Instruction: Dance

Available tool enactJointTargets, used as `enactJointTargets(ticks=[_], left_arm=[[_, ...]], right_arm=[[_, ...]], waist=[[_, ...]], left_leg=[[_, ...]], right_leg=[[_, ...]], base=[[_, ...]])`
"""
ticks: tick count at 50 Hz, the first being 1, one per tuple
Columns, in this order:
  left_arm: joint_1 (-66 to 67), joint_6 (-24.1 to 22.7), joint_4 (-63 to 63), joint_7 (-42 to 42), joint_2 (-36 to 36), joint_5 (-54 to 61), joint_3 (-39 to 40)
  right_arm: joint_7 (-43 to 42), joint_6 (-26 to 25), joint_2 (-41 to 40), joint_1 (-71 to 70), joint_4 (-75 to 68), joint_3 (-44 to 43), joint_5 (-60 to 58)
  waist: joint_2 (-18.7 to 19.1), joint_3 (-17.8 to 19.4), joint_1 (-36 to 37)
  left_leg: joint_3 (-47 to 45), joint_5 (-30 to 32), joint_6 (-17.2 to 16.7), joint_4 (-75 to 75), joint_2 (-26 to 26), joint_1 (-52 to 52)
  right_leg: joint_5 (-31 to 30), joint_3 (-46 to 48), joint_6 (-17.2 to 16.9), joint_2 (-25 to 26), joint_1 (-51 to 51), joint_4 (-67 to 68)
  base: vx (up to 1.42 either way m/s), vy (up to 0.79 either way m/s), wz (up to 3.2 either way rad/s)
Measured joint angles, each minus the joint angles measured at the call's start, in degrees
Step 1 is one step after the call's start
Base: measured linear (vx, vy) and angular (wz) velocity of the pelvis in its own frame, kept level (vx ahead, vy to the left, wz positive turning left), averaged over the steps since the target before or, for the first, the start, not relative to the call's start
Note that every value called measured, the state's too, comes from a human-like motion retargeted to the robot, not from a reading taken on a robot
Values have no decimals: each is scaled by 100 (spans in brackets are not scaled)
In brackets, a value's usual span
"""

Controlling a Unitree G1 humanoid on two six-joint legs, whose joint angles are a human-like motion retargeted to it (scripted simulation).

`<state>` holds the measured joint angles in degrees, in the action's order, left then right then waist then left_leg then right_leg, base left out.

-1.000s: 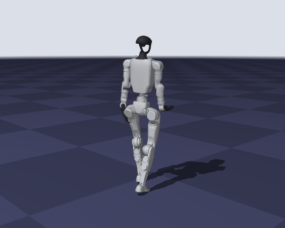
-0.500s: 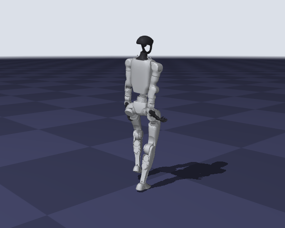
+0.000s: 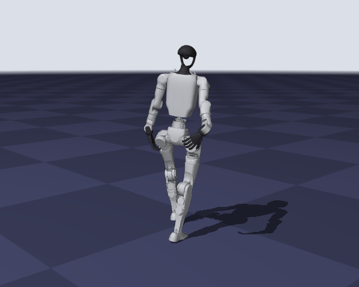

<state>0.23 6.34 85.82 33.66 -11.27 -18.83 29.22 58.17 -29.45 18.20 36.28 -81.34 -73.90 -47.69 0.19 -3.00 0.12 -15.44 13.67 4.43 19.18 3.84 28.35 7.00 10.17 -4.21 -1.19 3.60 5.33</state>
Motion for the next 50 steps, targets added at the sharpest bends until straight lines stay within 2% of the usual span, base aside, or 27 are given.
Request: enactJointTargets(ticks=[4, 8, 12, 15, 18, 20, 22, 25, 27, 28, 30, 33, 35, 38, 40, 41, 43, 45, 47, 48, 50], left_arm=[[-167, 480, -37, 517, -577, -327, 66], [-242, 501, -110, 213, -936, -348, 290], [-330, 194, -226, -199, -1034, -112, 623], [-453, -113, -327, -510, -1010, 138, 755], [-509, -451, -419, -1001, -996, 370, 819], [-553, -668, -499, -1484, -932, 473, 818], [-645, -950, -510, -2051, -796, 528, 671], [-786, -1315, -388, -2953, -521, 538, 429], [-868, -1421, -261, -3587, -263, 423, 387], [-889, -1463, -200, -3886, -138, 390, 366], [-913, -1520, -68, -4404, 125, 339, 273], [-965, -1554, 173, -4882, 557, 257, -215], [-1087, -1498, 355, -5196, 831, 204, -671], [-1272, -1065, 556, -5412, 1067, 186, -1080], [-1382, -560, 696, -5004, 1084, 553, -1575], [-1462, -162, 726, -4607, 1105, 640, -1823], [-1591, 761, 759, -3569, 1135, 597, -2275], [-1710, 1682, 755, -2361, 1153, 257, -2471], [-1998, 2021, 778, -1401, 1162, 149, -2451], [-2188, 2099, 741, -1101, 1218, 250, -2394], [-2593, 2158, 600, -729, 1363, 425, -2198]], right_arm=[[-1032, -242, 388, -449, 603, 33, -85], [-2230, -354, 706, -877, 1257, 460, -121], [-3755, -263, 943, -1343, 1706, 1126, -210], [-5032, -166, 1123, -1728, 1809, 1614, -204], [-6201, 55, 1215, -2058, 1813, 2164, -96], [-7162, 169, 1141, -2304, 1688, 2443, 159], [-8098, 509, 898, -2503, 1472, 2517, 514], [-9534, 1125, 449, -2791, 1032, 2587, 1222], [-10323, 1506, 128, -2964, 706, 2650, 1740], [-10568, 1684, -40, -3054, 519, 2704, 1985], [-10825, 1946, -375, -3249, 90, 2746, 2425], [-10435, 2050, -802, -3443, -572, 2638, 3136], [-9963, 2019, -1005, -3643, -955, 2731, 3661], [-8911, 1653, -1141, -4159, -1429, 3446, 4474], [-7829, 1079, -1146, -4596, -1605, 4056, 4858], [-7178, 838, -1154, -4782, -1606, 4372, 4842], [-5632, 410, -1097, -5187, -1607, 4948, 4486], [-4394, 2, -1099, -5632, -1607, 5336, 3634], [-3267, -113, -1045, -6197, -1524, 5815, 2544], [-2776, -258, -1068, -6493, -1339, 6014, 2001], [-2184, -488, -1108, -7064, -855, 6407, 941]], waist=[[-81, 93, 173], [-36, 27, 147], [226, -37, 40], [424, -50, 84], [381, -153, 7], [314, -131, -72], [182, -62, -12], [-114, 138, -40], [-207, 207, -158], [-219, 216, -185], [-296, 145, -126], [-501, 227, 558], [-553, 349, 528], [-779, 259, 855], [-828, 246, 944], [-824, 257, 1006], [-818, 345, 1112], [-719, 427, 1216], [-499, 451, 1204], [-383, 470, 1248], [-226, 388, 1205]], left_leg=[[-156, -475, 107, -466, 179, -367], [130, -649, 218, -831, 295, -626], [682, -857, 264, -794, 137, -727], [1017, -1016, 265, -712, -11, -781], [1100, -1110, 244, -570, -22, -724], [1244, -1130, 222, -501, 30, -762], [1334, -1103, 225, -570, 148, -914], [1610, -998, 309, -740, 542, -1227], [1972, -941, 261, -820, 752, -1347], [2107, -912, 200, -852, 778, -1378], [2173, -887, 70, -870, 826, -1318], [1897, -1235, -153, -589, 897, -1200], [2225, -1472, -134, -239, 1155, -1021], [1106, -1917, 61, 6, 866, -570], [697, -1329, 223, -159, 688, -561], [933, -1173, 166, -286, 749, -618], [1224, -1183, 129, -400, 821, -896], [1645, -1111, 138, -597, 875, -1247], [1862, -1113, 193, -619, 682, -1511], [1924, -1125, 210, -608, 572, -1587], [1943, -1133, 252, -571, 390, -1597]], right_leg=[[7, 238, -32, -63, 100, 42], [-70, 506, -179, -33, 265, 334], [-908, 635, -397, -55, -162, 1675], [-1614, 104, -751, 29, -900, 3106], [-1006, -536, -827, 235, -1437, 3608], [-494, -681, -634, 210, -1634, 3454], [-222, -982, -553, 214, -1680, 2850], [-457, -1881, -1001, 343, -1502, 1650], [-748, -2523, -772, 506, -1425, 1189], [-621, -2595, -719, 573, -1337, 1146], [-257, -926, -294, 197, -1026, 856], [-316, -691, -452, -78, -608, 353], [-226, 86, -464, -337, -546, 275], [-7, 350, -486, -416, -567, 117], [118, 659, -557, -403, -460, 105], [198, 812, -585, -384, -385, 171], [320, 1114, -640, -408, -204, 435], [213, 1289, -613, -400, -106, 999], [-306, 1428, -292, -461, -291, 2094], [-682, 1198, -27, -475, -573, 2812], [-1550, 556, 826, -320, -1475, 4208]], base=[[14, -35, 41], [39, -36, 54], [39, -33, 57], [36, -33, 41], [36, -34, 63], [33, -34, 100], [26, -32, 118], [30, -36, 169], [25, -34, 202], [25, -34, 179], [25, -31, 140], [15, -22, 123], [7, -27, 284], [9, -37, 206], [24, -39, 205], [30, -31, 204], [54, -27, 196], [65, -24, 152], [50, -19, 101], [37, -17, 57], [25, -17, 51]])
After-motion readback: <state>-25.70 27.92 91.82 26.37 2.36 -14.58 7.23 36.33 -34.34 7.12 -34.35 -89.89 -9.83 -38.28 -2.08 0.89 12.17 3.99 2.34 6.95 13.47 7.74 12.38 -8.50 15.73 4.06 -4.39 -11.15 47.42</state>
